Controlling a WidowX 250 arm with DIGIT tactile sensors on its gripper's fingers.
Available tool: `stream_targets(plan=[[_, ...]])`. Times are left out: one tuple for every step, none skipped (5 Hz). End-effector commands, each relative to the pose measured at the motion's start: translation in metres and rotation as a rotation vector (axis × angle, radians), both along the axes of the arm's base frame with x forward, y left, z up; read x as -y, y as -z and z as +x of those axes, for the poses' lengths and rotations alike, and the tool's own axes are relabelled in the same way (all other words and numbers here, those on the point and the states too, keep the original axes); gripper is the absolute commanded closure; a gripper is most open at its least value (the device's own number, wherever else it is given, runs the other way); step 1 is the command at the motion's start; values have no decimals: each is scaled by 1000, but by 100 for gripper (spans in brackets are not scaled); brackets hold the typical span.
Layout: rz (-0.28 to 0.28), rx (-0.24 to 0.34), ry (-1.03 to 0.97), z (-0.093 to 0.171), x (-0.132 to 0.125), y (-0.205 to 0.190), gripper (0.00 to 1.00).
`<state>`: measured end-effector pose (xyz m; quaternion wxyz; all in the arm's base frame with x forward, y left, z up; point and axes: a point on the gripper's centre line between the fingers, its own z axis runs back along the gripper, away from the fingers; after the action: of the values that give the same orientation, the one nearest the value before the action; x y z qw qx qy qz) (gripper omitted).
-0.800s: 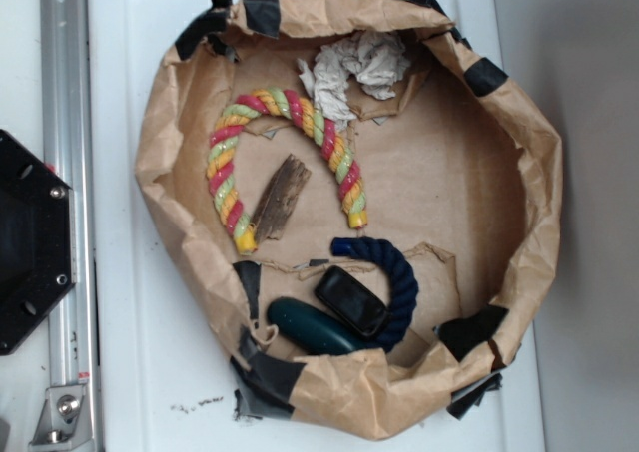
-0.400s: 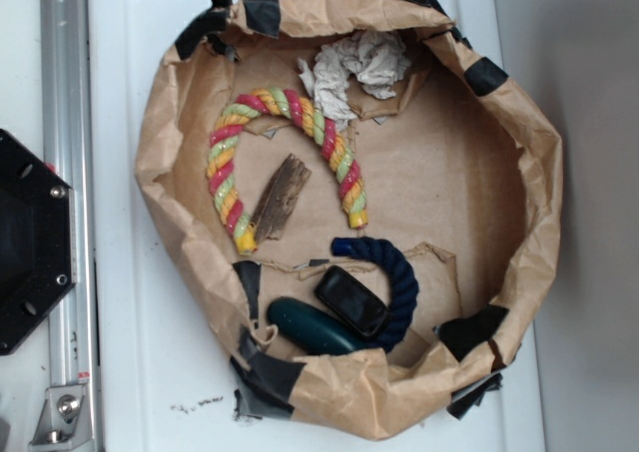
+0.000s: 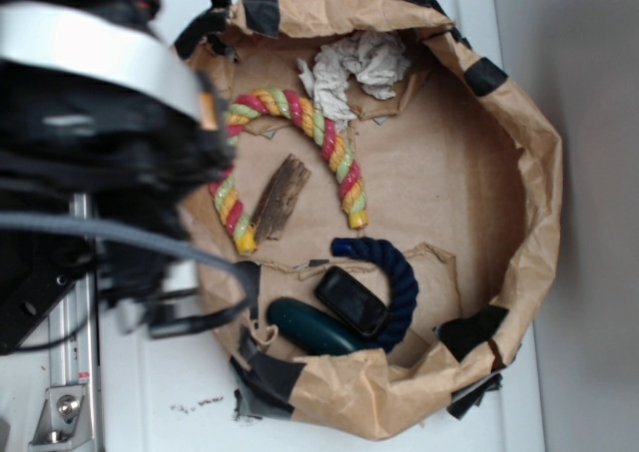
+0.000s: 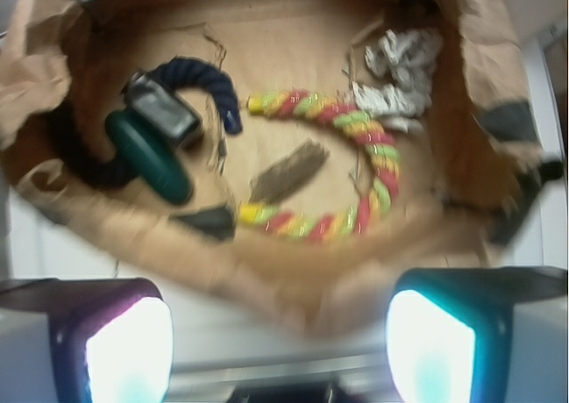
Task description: Grab the multicolored rope.
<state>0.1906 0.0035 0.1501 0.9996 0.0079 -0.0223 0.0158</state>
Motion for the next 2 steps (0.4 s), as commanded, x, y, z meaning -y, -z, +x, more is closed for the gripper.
stream_targets(plan=[[41,-62,-51,22,-39,32,0],[106,-106,-34,37,-44,46,0]])
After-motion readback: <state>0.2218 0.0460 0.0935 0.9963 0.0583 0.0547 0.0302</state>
